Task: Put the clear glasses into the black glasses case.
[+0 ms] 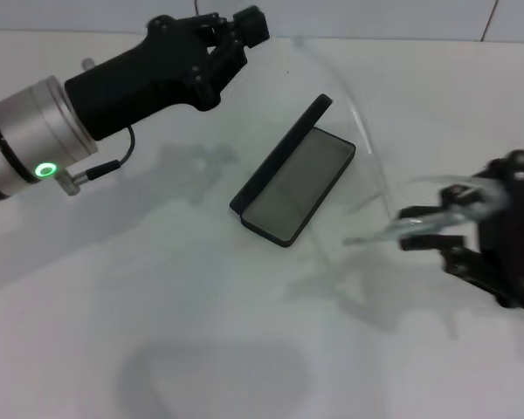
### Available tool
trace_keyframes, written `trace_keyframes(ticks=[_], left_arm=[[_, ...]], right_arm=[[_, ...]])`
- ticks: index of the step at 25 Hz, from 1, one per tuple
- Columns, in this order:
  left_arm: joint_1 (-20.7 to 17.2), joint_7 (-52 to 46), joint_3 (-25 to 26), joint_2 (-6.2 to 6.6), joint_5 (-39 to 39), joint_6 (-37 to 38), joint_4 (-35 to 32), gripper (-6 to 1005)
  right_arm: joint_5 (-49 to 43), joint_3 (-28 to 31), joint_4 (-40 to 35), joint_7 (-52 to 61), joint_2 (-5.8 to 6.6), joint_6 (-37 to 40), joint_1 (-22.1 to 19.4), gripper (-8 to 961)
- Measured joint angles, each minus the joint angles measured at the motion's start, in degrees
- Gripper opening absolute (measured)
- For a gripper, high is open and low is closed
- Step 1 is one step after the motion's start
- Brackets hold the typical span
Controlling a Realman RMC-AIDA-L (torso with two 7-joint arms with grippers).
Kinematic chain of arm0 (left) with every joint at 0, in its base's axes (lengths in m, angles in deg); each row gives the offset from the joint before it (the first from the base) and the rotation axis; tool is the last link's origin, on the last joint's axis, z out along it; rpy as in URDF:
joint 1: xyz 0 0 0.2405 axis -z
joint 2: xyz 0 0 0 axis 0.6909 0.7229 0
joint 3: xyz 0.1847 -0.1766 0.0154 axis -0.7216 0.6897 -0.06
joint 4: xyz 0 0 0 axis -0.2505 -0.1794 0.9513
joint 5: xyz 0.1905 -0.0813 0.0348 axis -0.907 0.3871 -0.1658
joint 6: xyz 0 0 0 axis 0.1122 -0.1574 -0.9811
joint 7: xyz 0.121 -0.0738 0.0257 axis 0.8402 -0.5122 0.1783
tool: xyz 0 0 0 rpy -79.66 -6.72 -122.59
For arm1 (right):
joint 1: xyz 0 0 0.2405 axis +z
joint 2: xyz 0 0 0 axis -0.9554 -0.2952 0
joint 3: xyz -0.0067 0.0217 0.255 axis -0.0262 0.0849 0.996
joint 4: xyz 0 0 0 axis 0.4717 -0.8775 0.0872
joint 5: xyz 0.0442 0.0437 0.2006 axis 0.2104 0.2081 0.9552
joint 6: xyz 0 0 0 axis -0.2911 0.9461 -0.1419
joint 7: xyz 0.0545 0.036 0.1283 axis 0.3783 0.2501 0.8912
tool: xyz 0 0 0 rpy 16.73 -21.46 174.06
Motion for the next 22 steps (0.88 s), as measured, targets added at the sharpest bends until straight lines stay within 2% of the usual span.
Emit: trace_keyframes(ticks=[3, 9, 17, 22], left_arm=[[0.0, 0.2, -0.2, 0.0, -0.1, 0.1, 0.4, 57], [0.7, 0.2, -4.1, -0.11, 0.1, 3.0, 0.2, 57], [1.2, 0.7, -7.1, -0.22, 1.6, 7.7, 0.0, 57], [1.2, 0.8, -7.8, -0.11, 1.9, 10.6, -0.2, 56]], right_arm=[[2.9, 0.0, -0.3, -0.1, 0.08, 3.6, -0.4, 96], [3.6, -0.4, 0.1, -0.1, -0.04, 3.7, 0.4, 95], [3.4, -6.5, 0.4, -0.2, -0.23, -1.0, 1.3, 95], [3.4, -7.2, 0.5, -0.3, -0.23, -2.6, 1.3, 96]])
